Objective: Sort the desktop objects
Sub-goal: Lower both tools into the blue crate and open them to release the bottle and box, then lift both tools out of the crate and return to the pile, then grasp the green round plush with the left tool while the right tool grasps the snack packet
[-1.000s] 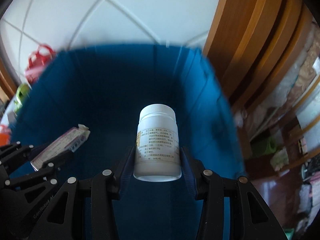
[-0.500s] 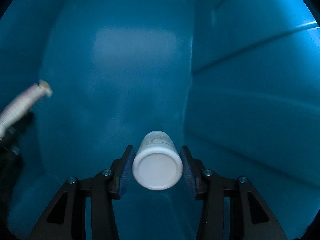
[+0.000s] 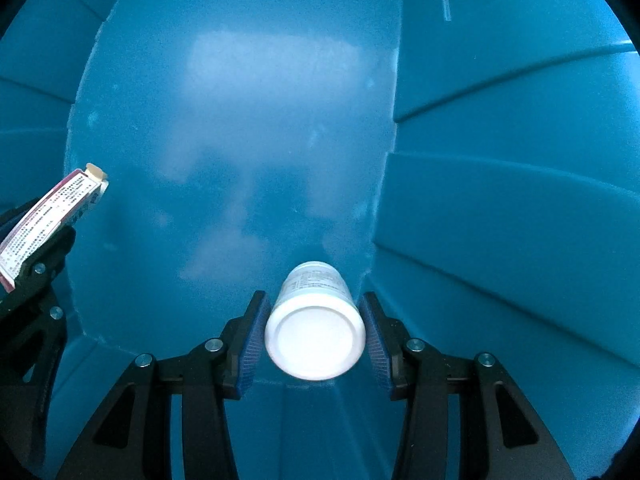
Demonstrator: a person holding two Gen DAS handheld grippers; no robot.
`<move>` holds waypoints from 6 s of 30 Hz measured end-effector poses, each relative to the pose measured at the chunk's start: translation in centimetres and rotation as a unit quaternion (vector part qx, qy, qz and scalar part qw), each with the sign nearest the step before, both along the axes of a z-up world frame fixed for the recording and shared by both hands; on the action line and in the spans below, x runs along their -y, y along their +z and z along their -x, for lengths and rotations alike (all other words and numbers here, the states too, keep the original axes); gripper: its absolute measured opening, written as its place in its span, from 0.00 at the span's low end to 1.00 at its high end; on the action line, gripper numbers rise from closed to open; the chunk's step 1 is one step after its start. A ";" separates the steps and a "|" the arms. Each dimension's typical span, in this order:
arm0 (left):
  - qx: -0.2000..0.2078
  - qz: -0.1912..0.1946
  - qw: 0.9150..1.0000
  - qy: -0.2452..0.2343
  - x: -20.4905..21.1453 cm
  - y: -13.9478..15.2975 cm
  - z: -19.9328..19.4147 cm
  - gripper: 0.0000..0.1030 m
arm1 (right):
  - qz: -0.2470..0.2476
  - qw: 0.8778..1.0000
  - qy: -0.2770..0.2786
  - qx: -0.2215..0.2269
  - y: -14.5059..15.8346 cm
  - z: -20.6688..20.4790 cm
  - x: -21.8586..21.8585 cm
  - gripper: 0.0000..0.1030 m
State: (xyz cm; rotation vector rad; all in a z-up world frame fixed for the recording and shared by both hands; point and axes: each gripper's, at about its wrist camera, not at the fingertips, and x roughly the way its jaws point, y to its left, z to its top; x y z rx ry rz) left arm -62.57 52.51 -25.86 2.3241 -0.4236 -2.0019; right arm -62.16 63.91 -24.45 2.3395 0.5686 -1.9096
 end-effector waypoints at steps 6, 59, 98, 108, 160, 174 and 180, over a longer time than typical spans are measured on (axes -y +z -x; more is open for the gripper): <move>0.017 0.003 1.000 -0.012 -1.6 -0.4 -0.9 0.27 | 0.000 1.000 0.002 0.014 0.1 -0.6 0.1 0.44; -0.472 -0.116 0.874 0.032 11.1 31.6 -21.0 0.78 | 0.187 0.885 0.101 -0.414 31.0 -16.6 4.5 1.00; -0.377 -0.071 0.900 0.207 56.8 13.6 -40.4 0.79 | 0.314 0.901 0.127 -0.272 13.5 -27.1 46.6 1.00; -0.327 -0.064 0.908 0.253 61.8 8.3 -40.7 0.79 | 0.298 0.922 0.099 -0.227 8.7 -24.6 47.2 1.00; -0.278 -0.197 0.939 0.053 57.6 -5.0 -41.5 0.56 | 0.235 0.943 -0.164 -0.168 -7.2 -35.7 51.8 0.69; -0.238 -0.163 0.957 0.031 56.0 -7.4 -40.4 0.54 | 0.228 0.946 -0.160 -0.167 -7.9 -35.0 51.1 0.59; -0.234 -0.179 0.955 0.029 56.4 -7.4 -40.2 0.50 | 0.226 0.948 -0.157 -0.159 -8.7 -34.4 51.2 0.51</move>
